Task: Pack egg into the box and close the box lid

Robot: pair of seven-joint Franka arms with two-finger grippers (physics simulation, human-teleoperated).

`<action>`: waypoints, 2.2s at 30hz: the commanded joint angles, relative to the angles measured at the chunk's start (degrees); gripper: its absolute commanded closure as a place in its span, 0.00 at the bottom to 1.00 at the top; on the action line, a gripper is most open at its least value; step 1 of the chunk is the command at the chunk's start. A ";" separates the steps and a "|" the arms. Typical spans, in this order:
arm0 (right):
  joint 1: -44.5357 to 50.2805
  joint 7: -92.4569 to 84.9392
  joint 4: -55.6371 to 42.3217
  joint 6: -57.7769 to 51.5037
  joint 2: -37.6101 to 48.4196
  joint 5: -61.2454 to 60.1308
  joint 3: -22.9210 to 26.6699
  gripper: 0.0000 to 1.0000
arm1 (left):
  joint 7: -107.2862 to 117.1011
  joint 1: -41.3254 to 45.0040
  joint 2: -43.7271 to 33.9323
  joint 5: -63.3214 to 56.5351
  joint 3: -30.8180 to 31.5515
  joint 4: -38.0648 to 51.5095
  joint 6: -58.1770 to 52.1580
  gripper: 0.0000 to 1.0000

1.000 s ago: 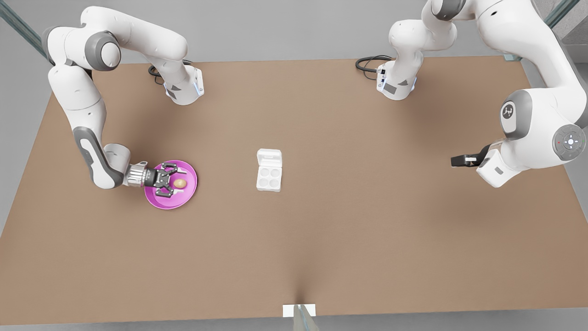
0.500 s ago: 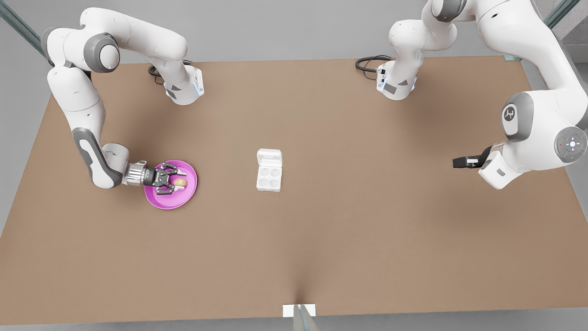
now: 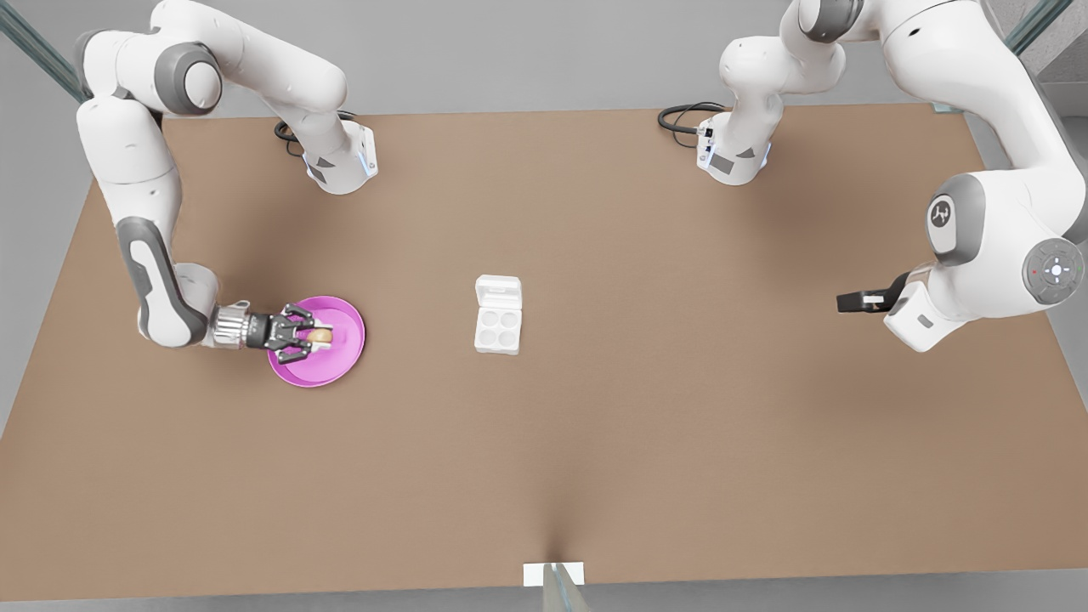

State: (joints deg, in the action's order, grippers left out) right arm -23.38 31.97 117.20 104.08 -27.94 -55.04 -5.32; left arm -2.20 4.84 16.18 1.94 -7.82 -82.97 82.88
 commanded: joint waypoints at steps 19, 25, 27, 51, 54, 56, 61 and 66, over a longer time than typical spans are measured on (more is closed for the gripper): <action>54.66 9.52 -13.05 32.32 7.02 51.52 -1.45 0.57 | 0.17 0.00 0.87 -1.85 0.17 0.00 -0.18 0.00; 55.81 9.34 -11.11 33.55 4.38 55.39 -1.45 0.56 | 0.09 0.00 0.96 -1.85 0.17 0.00 -0.09 0.00; 55.81 9.25 -9.71 33.20 4.47 55.56 -1.45 0.56 | 0.09 0.00 0.96 -1.85 0.09 0.00 0.00 0.00; 46.14 -0.50 -15.06 10.53 9.83 59.69 -3.73 0.00 | 0.18 0.00 1.67 -2.02 0.17 0.00 0.00 0.00; 31.21 -9.12 -18.50 6.83 19.06 59.34 -3.20 0.00 | 0.26 0.52 0.08 -4.66 10.71 0.09 -4.13 0.00; 25.49 -22.82 -17.97 -3.00 27.40 59.61 -2.07 0.00 | 12.82 4.73 2.54 -5.28 20.39 0.96 -3.25 0.00; 20.48 -33.38 -24.91 -11.10 26.35 57.32 4.27 0.00 | 28.56 29.43 10.98 -3.87 20.56 9.05 0.70 0.00; 21.27 -32.94 -24.21 -8.72 25.21 57.50 4.18 0.00 | 41.57 35.68 18.89 3.07 20.56 8.97 13.88 0.00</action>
State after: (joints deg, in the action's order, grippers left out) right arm -18.18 -0.97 92.94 95.45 -2.83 2.38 -1.11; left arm 40.59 40.58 35.85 2.37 12.74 -74.01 97.34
